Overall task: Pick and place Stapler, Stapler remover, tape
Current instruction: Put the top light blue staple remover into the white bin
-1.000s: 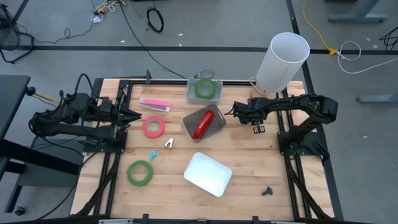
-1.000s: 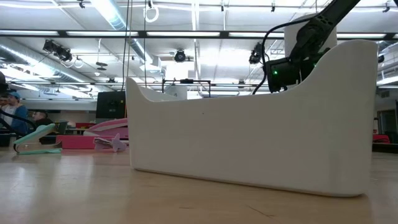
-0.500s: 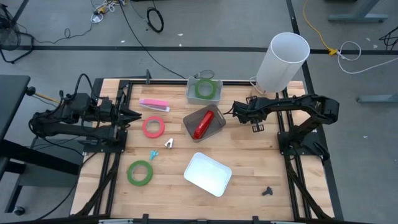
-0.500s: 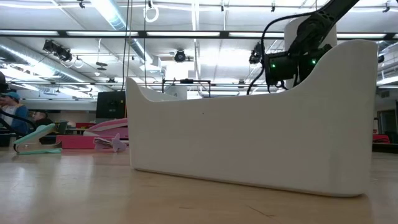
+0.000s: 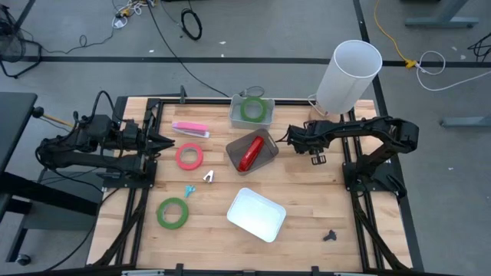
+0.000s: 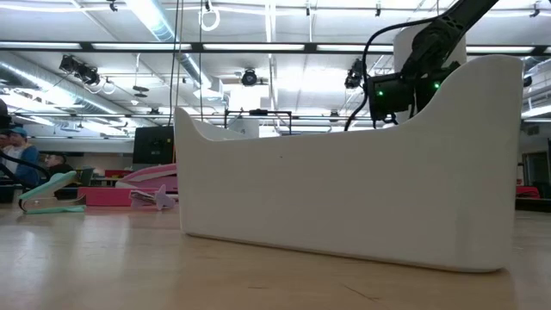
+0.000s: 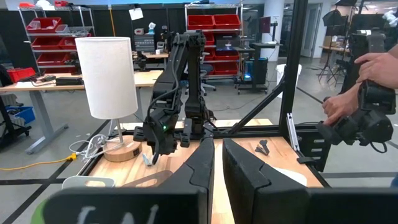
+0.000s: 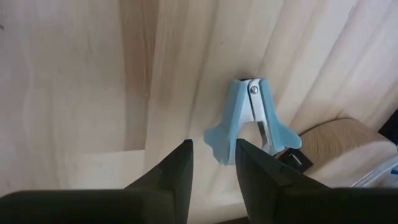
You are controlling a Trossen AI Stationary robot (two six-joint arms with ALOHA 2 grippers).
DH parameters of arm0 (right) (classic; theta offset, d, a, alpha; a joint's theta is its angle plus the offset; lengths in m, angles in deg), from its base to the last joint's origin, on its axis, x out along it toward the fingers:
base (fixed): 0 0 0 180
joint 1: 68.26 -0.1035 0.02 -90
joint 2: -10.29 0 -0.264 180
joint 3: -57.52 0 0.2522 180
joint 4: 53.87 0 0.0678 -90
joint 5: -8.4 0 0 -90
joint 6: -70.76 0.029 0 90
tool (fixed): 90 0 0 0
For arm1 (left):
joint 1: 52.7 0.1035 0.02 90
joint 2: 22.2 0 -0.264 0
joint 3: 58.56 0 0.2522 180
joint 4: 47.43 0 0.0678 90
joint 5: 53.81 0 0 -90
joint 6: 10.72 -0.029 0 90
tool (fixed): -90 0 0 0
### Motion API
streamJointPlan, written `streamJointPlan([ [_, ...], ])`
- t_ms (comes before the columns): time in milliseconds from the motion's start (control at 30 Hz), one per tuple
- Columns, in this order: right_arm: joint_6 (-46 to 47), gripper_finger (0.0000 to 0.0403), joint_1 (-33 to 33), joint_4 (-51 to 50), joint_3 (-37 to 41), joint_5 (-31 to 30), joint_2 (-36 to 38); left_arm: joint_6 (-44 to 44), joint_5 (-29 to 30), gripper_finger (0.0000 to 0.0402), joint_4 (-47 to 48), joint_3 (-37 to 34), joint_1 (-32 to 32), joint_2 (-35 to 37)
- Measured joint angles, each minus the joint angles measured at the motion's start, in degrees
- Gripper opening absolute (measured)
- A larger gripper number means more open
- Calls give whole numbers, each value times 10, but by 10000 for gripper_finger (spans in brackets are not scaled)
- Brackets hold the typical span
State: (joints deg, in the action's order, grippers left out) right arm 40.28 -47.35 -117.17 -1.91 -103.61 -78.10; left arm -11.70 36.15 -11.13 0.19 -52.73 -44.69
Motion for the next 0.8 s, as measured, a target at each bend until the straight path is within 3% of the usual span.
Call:
streamJointPlan([
  [800, 17, 111, -3, 22, 15, -15, 0, 0, 0, 34, 0, 0, 0, 0],
])
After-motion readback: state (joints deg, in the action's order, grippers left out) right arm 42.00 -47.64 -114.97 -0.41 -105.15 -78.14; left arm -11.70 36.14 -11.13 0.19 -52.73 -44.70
